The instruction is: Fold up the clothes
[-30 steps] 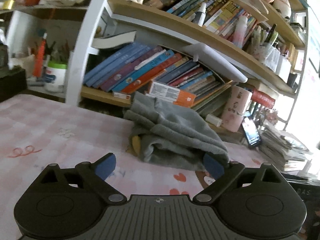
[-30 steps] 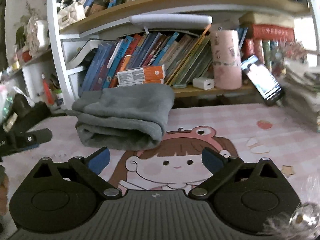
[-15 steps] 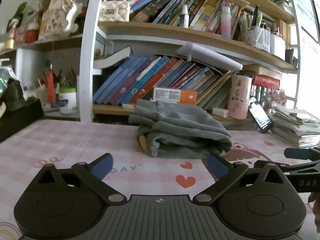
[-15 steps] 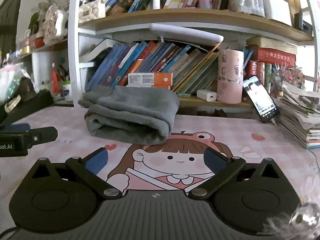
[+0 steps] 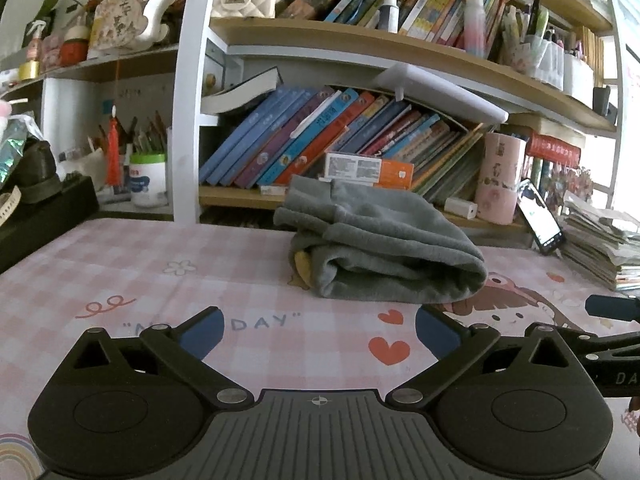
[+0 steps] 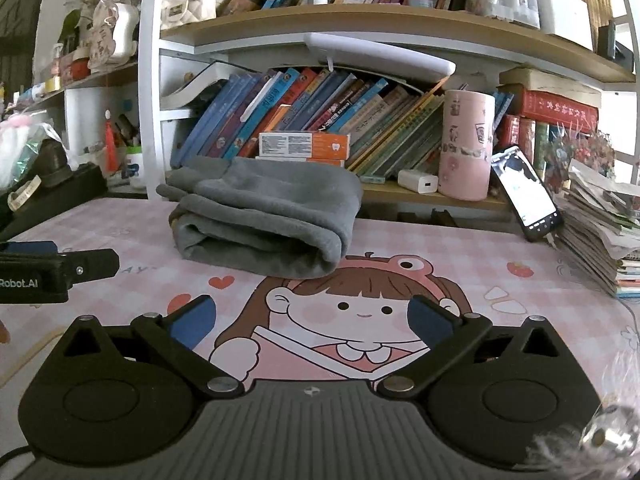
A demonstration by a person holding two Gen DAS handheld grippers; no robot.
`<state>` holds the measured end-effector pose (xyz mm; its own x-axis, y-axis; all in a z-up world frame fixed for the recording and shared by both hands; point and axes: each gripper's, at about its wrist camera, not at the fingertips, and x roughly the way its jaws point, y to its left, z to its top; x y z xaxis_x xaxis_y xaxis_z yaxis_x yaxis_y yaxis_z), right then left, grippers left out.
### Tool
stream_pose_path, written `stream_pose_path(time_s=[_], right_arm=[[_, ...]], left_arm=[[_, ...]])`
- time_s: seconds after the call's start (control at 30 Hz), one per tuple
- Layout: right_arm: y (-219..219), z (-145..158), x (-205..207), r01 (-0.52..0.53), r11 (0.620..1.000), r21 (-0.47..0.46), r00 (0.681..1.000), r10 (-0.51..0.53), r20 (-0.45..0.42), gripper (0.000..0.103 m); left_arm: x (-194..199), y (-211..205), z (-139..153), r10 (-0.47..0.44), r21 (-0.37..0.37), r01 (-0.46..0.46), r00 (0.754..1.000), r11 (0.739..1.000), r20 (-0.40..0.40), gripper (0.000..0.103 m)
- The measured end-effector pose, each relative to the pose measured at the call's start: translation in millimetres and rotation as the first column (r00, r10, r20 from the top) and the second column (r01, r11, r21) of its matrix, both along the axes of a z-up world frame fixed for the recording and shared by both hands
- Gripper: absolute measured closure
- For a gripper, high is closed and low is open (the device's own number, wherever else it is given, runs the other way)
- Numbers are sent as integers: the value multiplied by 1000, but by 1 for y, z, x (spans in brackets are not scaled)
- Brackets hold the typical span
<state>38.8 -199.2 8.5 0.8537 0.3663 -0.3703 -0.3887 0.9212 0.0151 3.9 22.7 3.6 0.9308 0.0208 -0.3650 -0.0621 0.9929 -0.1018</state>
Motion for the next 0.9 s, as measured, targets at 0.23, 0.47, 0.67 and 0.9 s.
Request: stream_pose_path(time_s=[0.23,0.47,0.67,0.9], right_arm=[[0,-1,1,1,1000,0,1000,-1,-6,0],[0,-1,1,1,1000,-2,1000,-1,-10,0],[0,-1,2,0,1000,-5,1000,0,-14,0],[0,-1,3,1,1000,-5,1000,-1,-20,0]], left_arm=[[2,-1,1,13,1,-13,1000,1000,-15,0],[1,-3,1,11,11,-11,1000,1000,-10,0],[1,-4,2,4,19,-4,1000,1000,-5,0],[2,-5,3,4,21,-4,1000,1000,-7,0]])
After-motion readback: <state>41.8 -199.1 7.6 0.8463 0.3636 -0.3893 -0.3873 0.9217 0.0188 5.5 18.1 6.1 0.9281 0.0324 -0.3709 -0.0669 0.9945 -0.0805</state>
